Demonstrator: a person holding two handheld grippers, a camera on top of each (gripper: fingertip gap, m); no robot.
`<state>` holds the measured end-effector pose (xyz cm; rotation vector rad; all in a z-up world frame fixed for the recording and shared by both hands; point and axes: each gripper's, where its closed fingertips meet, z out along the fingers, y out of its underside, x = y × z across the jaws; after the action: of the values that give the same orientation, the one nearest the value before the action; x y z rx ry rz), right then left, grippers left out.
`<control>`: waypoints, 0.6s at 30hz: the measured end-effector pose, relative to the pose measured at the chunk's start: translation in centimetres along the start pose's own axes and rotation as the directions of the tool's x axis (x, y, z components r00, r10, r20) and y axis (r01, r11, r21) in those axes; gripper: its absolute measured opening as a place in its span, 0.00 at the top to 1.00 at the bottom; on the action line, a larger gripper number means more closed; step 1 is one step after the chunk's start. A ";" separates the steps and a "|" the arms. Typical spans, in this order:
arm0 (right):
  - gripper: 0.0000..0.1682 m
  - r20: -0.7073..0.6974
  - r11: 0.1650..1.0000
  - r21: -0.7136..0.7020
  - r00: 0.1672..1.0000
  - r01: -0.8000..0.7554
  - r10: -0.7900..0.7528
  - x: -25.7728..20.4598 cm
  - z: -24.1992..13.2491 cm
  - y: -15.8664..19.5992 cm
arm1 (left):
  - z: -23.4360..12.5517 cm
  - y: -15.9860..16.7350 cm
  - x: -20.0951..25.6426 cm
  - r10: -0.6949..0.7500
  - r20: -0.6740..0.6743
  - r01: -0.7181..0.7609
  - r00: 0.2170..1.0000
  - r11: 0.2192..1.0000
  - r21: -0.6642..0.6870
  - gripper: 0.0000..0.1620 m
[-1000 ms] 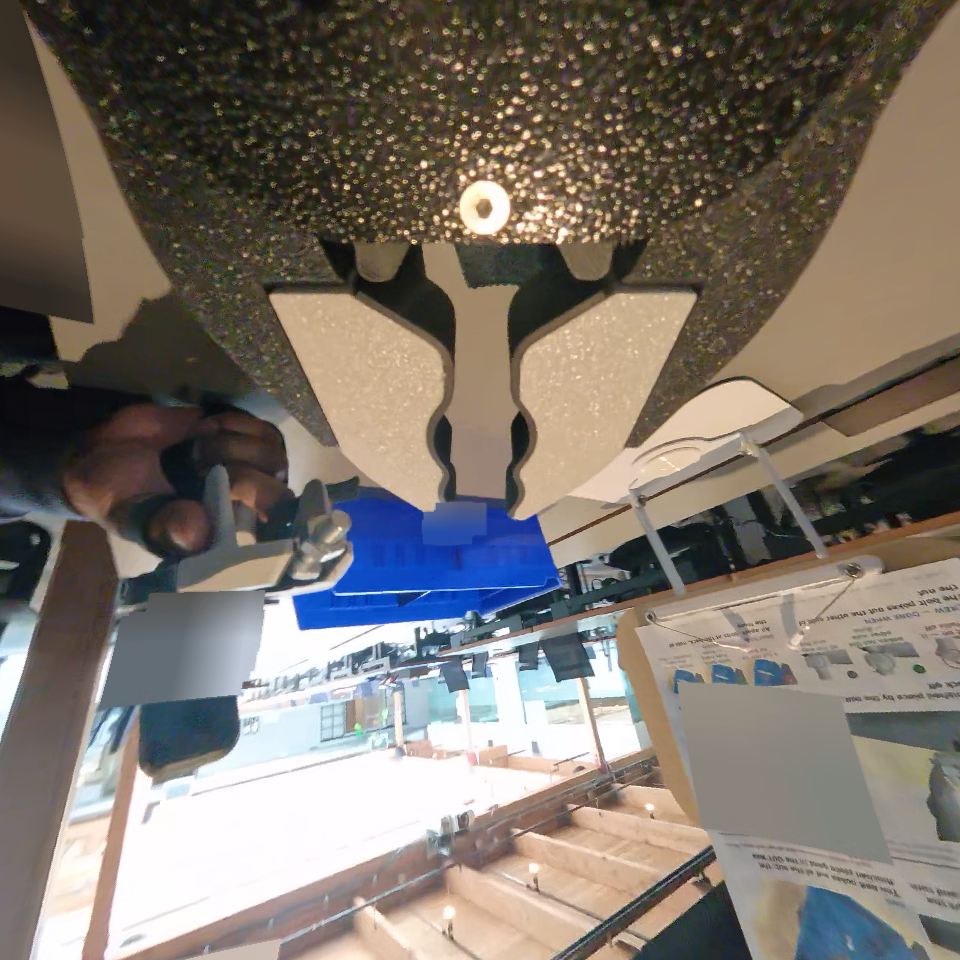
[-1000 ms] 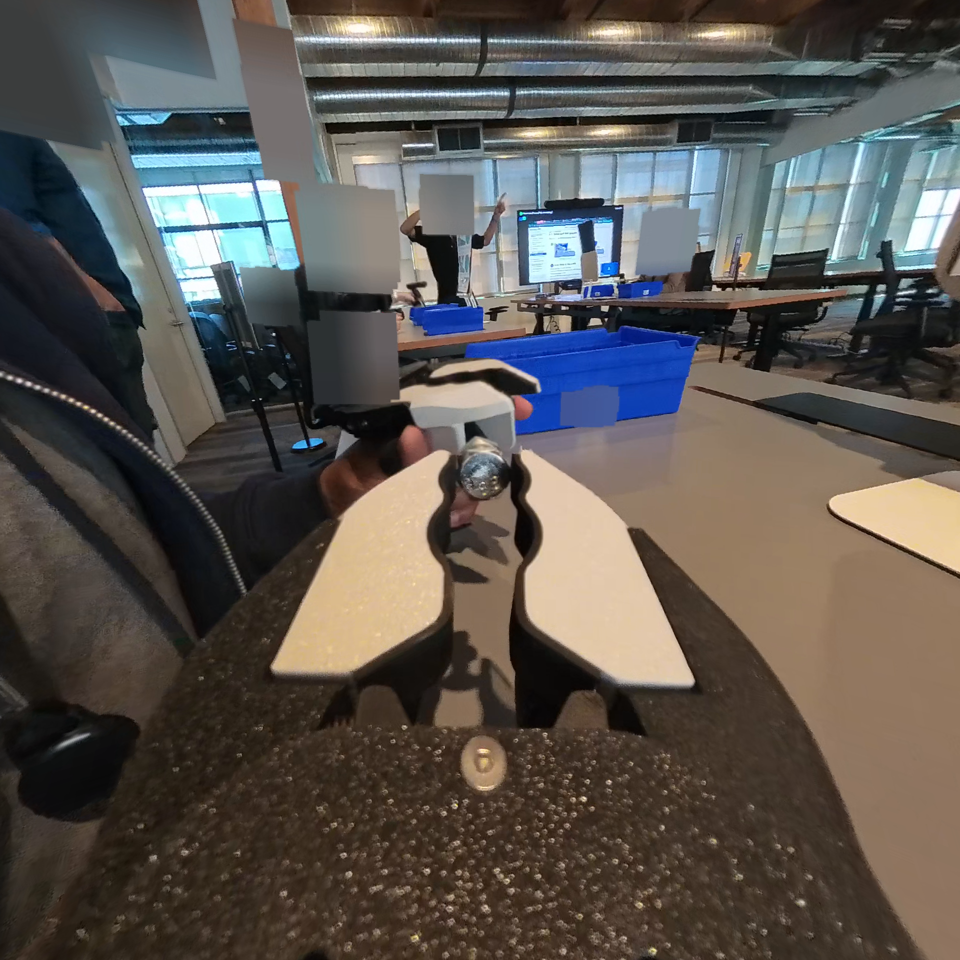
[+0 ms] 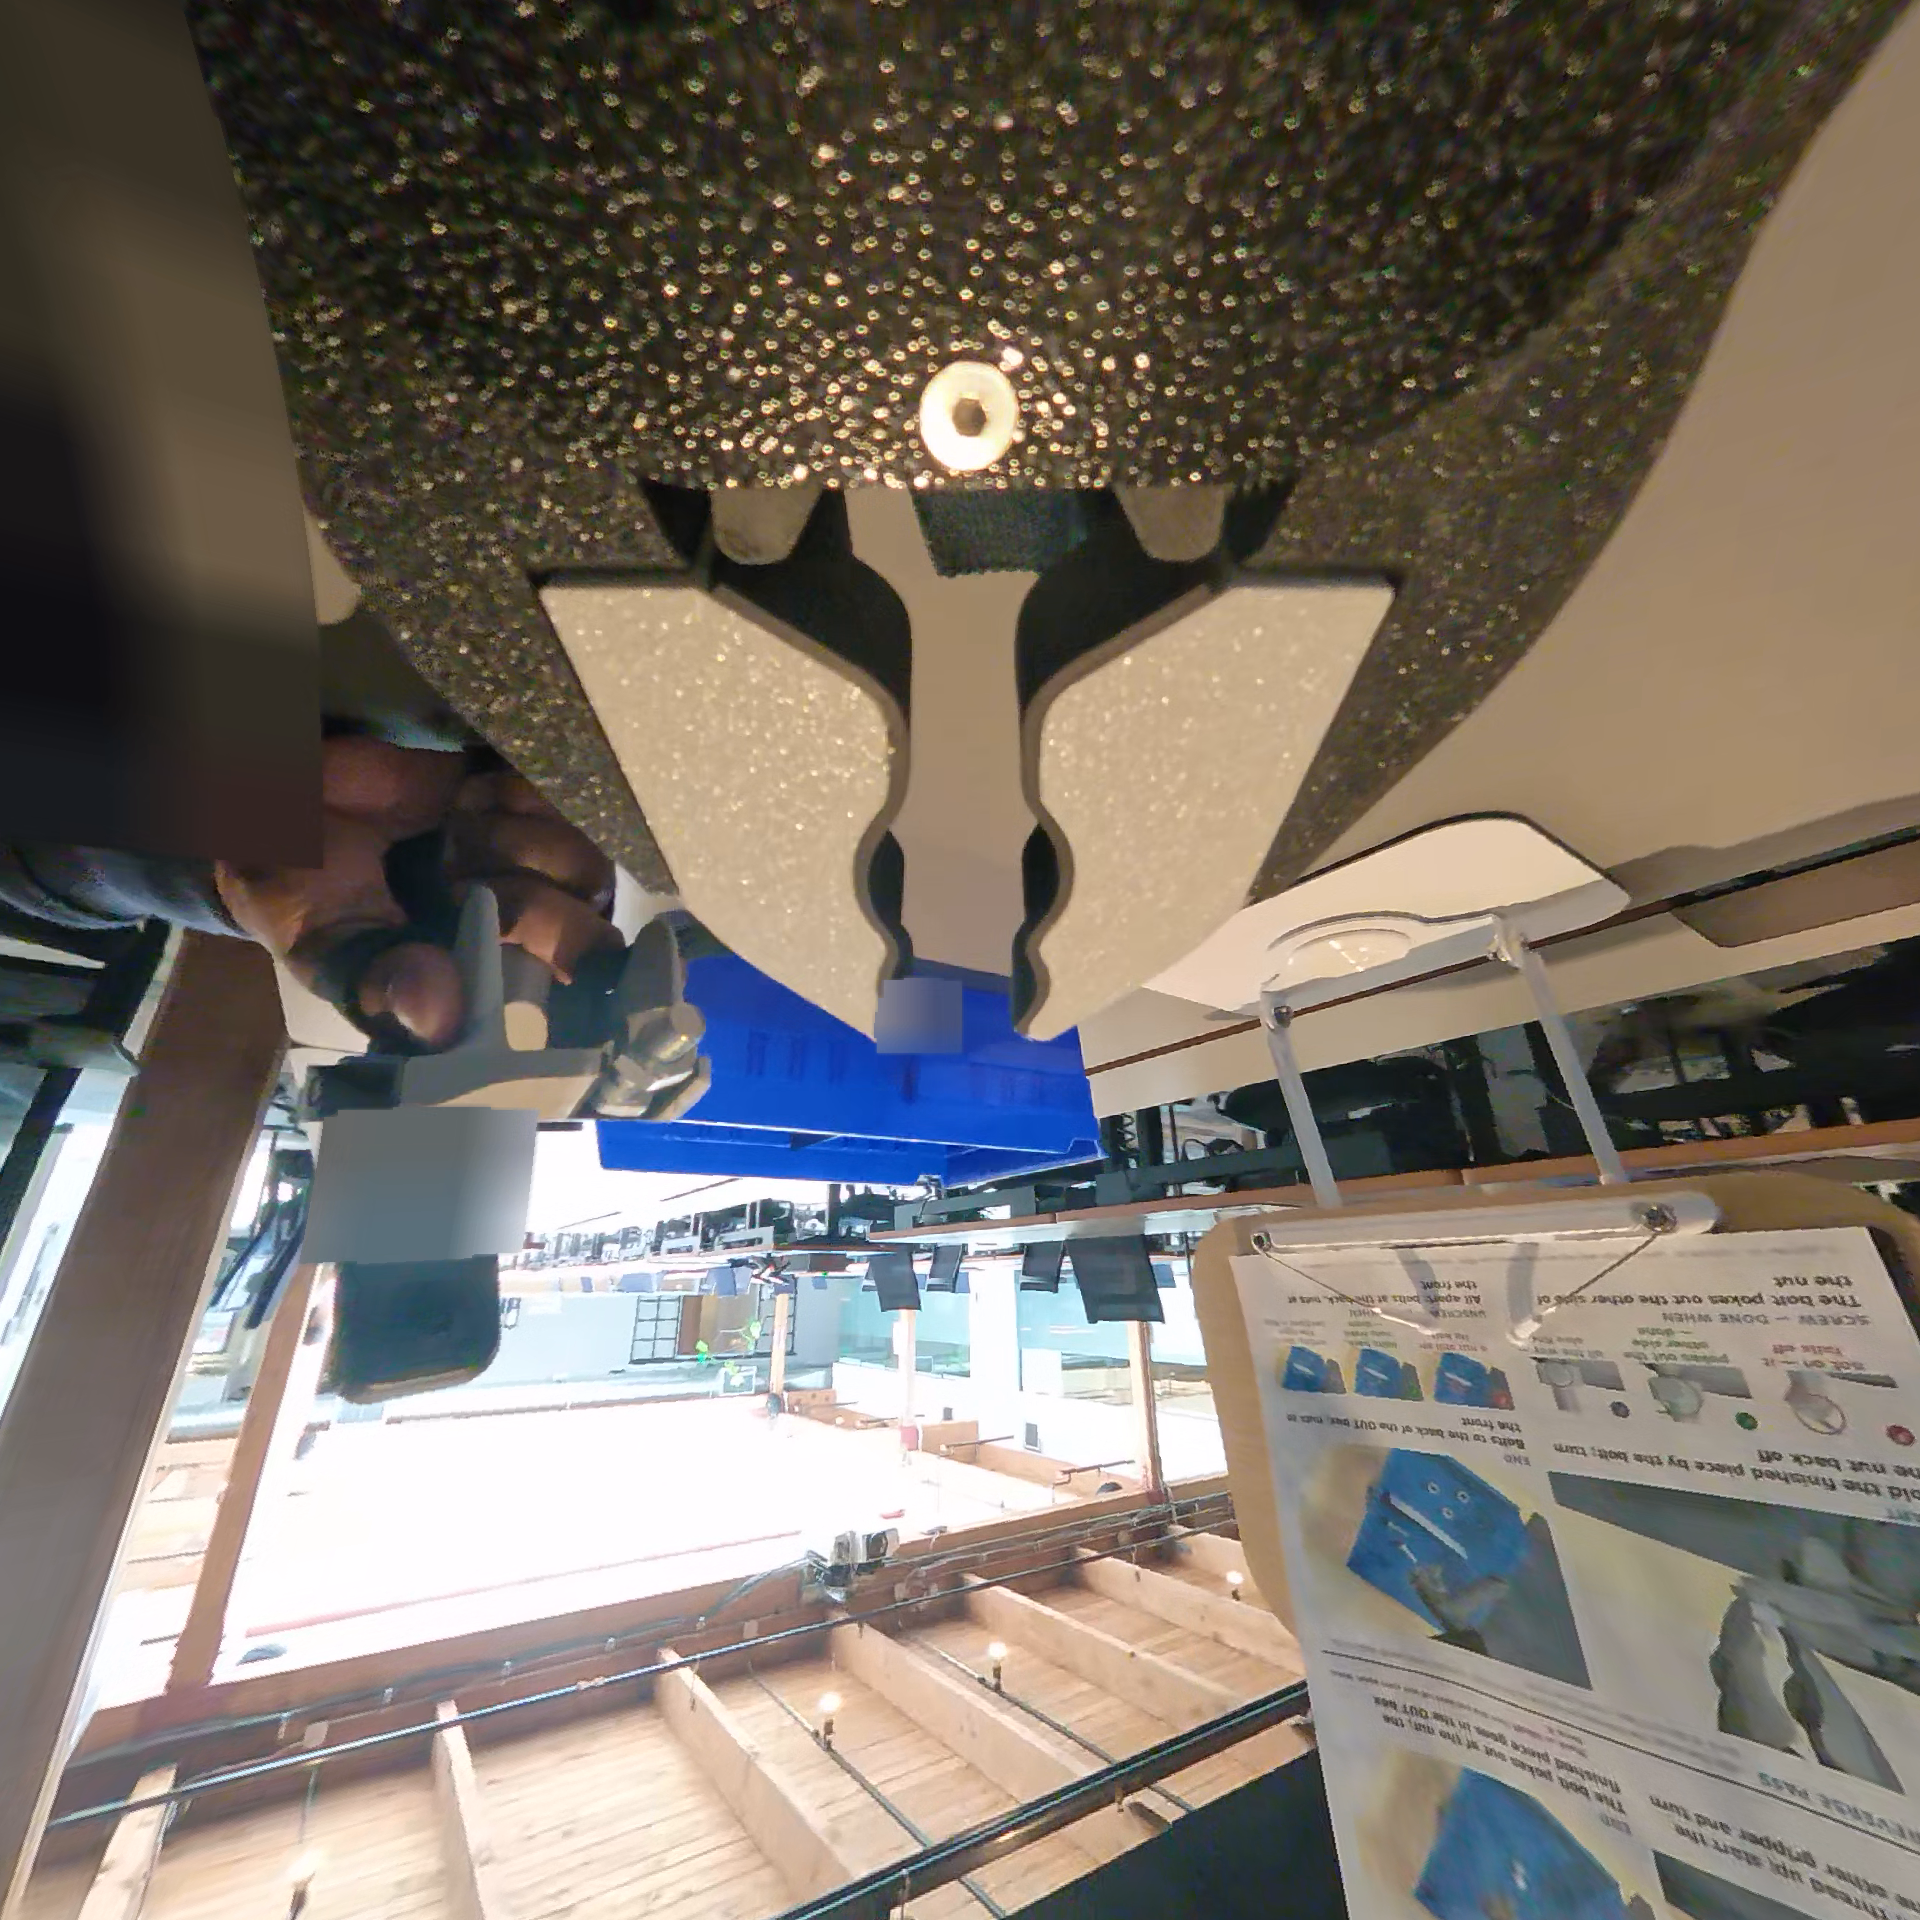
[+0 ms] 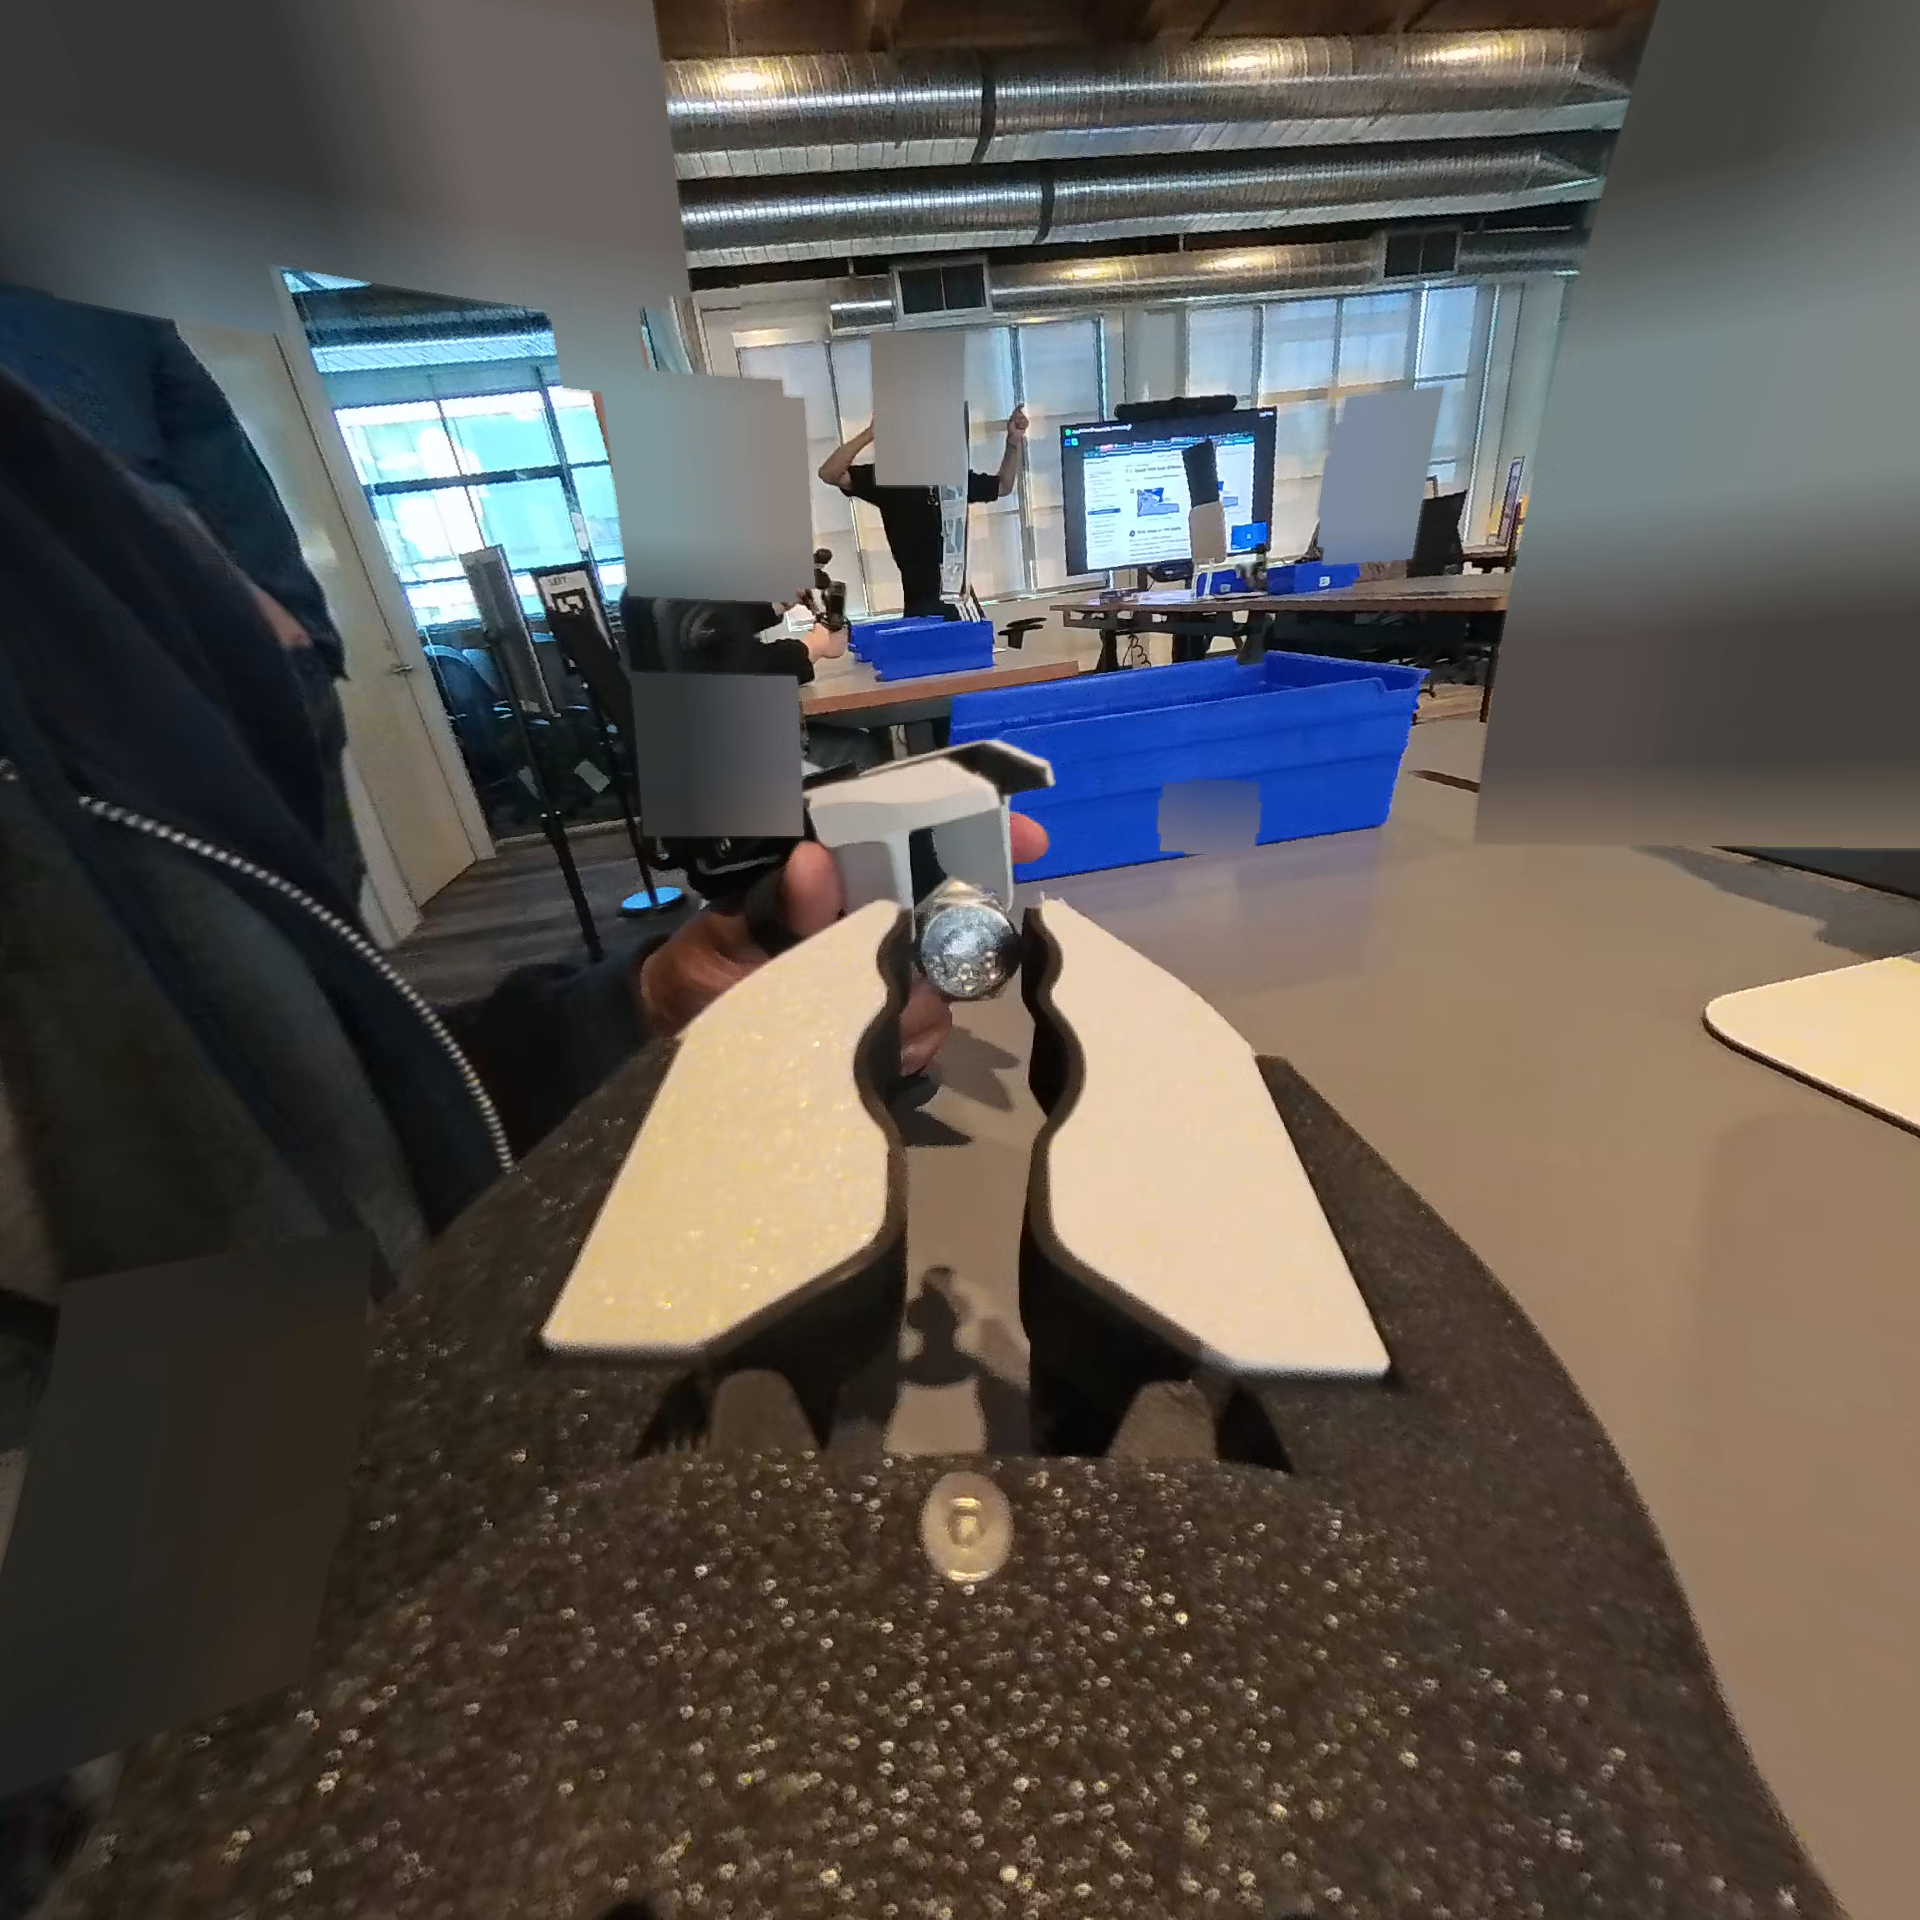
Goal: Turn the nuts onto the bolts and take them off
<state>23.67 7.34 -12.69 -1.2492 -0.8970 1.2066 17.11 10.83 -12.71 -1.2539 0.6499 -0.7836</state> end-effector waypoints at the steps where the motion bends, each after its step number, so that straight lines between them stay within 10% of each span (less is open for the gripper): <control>1: 0.89 0.004 1.000 0.003 1.000 -0.003 0.003 0.0 0.0 0.0 | -0.1 0.1 0.0 0.008 0.005 -0.008 1.000 1.000 -0.003 0.89; 18: 0.89 0.025 0.999 0.039 0.999 -0.028 0.027 -0.1 0.1 -0.6 | -1.2 -1.1 1.0 0.022 -0.027 -0.020 0.999 0.997 0.079 0.89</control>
<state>23.63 7.34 -12.08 -1.2216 -0.8725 1.2583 16.56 9.18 -11.91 -1.1644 0.6483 -0.8033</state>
